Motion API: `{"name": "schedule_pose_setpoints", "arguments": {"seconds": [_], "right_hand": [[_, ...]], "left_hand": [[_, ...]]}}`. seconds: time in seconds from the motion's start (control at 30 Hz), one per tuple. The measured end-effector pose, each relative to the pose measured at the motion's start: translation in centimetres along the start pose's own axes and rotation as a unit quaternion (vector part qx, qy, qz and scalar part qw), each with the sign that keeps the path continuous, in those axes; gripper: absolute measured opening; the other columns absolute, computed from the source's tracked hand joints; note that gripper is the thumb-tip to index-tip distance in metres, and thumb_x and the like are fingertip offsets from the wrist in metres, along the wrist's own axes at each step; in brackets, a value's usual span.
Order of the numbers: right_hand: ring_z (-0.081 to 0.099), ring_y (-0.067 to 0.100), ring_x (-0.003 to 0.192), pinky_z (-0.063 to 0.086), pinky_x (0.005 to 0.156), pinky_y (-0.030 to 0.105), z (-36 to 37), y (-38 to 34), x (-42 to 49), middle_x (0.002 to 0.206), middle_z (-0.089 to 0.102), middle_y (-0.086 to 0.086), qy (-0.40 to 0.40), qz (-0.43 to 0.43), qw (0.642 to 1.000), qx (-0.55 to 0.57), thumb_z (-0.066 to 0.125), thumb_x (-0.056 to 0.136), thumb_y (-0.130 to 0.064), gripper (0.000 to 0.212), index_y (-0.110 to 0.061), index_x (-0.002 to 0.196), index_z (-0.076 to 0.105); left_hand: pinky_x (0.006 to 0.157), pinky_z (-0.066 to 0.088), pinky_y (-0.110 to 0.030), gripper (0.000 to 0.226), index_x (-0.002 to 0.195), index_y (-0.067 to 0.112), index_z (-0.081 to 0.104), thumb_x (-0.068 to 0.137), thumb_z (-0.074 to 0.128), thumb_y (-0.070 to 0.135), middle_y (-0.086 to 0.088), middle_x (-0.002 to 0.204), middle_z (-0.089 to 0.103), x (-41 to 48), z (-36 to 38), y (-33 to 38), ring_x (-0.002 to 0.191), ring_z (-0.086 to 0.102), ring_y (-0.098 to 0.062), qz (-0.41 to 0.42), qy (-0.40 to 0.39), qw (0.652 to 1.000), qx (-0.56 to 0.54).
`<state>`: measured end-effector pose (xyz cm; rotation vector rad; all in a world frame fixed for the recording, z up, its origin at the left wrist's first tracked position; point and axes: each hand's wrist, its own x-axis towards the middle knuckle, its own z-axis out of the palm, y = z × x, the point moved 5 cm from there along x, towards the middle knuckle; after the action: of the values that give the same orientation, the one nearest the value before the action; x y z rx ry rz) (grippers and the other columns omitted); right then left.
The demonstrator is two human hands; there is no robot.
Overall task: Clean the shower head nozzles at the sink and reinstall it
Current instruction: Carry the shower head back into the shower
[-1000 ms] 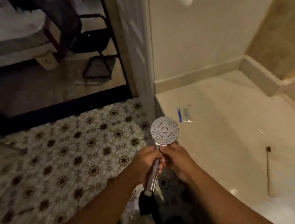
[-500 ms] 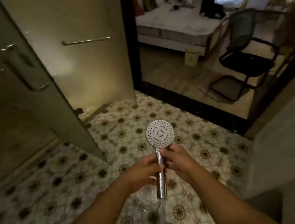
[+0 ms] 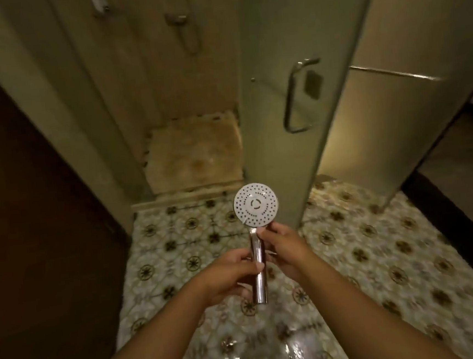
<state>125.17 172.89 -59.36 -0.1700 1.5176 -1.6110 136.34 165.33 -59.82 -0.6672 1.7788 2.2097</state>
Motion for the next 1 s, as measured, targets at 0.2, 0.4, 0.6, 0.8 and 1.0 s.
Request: {"name": "schedule_pose_setpoints", "arguments": {"seconds": [0.2, 0.4, 0.6, 0.8, 1.0], "right_hand": [[0.06, 0.016, 0.073, 0.049, 0.065, 0.03, 6.8, -2.8, 9.0, 0.085, 0.067, 0.004, -0.09, 0.02, 0.996, -0.013, 0.057, 0.096, -0.01, 0.013, -0.013, 0.103, 0.067], [0.066, 0.015, 0.062, 0.051, 0.053, 0.027, 9.8, -7.5, 19.2, 0.072, 0.067, 0.005, -0.139, 0.037, 0.989, -0.036, 0.064, 0.093, -0.019, 0.01, -0.012, 0.086, 0.067], [0.068, 0.013, 0.067, 0.052, 0.052, 0.025, 12.0, -13.1, 28.7, 0.072, 0.071, 0.0, -0.174, 0.05, 0.981, -0.073, 0.065, 0.092, -0.019, 0.008, -0.013, 0.088, 0.068], [0.066, 0.019, 0.071, 0.052, 0.058, 0.03, 14.2, -16.3, 37.6, 0.078, 0.07, 0.005, -0.165, 0.064, 0.979, -0.099, 0.065, 0.093, -0.022, 0.014, -0.009, 0.095, 0.069], [0.065, 0.02, 0.072, 0.053, 0.062, 0.032, 18.0, -19.0, 47.9, 0.081, 0.068, 0.009, -0.154, 0.062, 0.982, -0.087, 0.062, 0.095, -0.02, 0.015, -0.006, 0.098, 0.067]], "left_hand": [[0.06, 0.057, -0.033, 0.029, 0.119, 0.012, 0.062, 0.091, 0.066, 0.015, 0.001, 0.087, 0.07, 1.9, -8.1, 3.4, 0.077, 0.068, -0.013, 0.042, 0.104, 0.992, -0.055], [0.06, 0.056, -0.036, 0.029, 0.12, 0.009, 0.062, 0.093, 0.064, 0.015, -0.014, 0.105, 0.067, 7.8, -15.0, 9.2, 0.086, 0.065, -0.024, 0.071, 0.174, 0.979, -0.081], [0.065, 0.057, -0.037, 0.018, 0.112, 0.014, 0.066, 0.094, 0.063, 0.015, -0.006, 0.095, 0.068, 13.9, -21.5, 15.3, 0.08, 0.067, -0.017, 0.06, 0.184, 0.976, -0.097], [0.06, 0.058, -0.032, 0.027, 0.121, 0.008, 0.063, 0.095, 0.062, 0.015, -0.003, 0.095, 0.072, 19.4, -27.7, 19.2, 0.081, 0.07, -0.014, 0.065, 0.18, 0.976, -0.108], [0.075, 0.056, -0.042, 0.013, 0.105, 0.015, 0.069, 0.096, 0.06, 0.017, -0.002, 0.09, 0.073, 26.1, -36.2, 22.3, 0.082, 0.069, -0.016, 0.069, 0.192, 0.972, -0.115]]}}
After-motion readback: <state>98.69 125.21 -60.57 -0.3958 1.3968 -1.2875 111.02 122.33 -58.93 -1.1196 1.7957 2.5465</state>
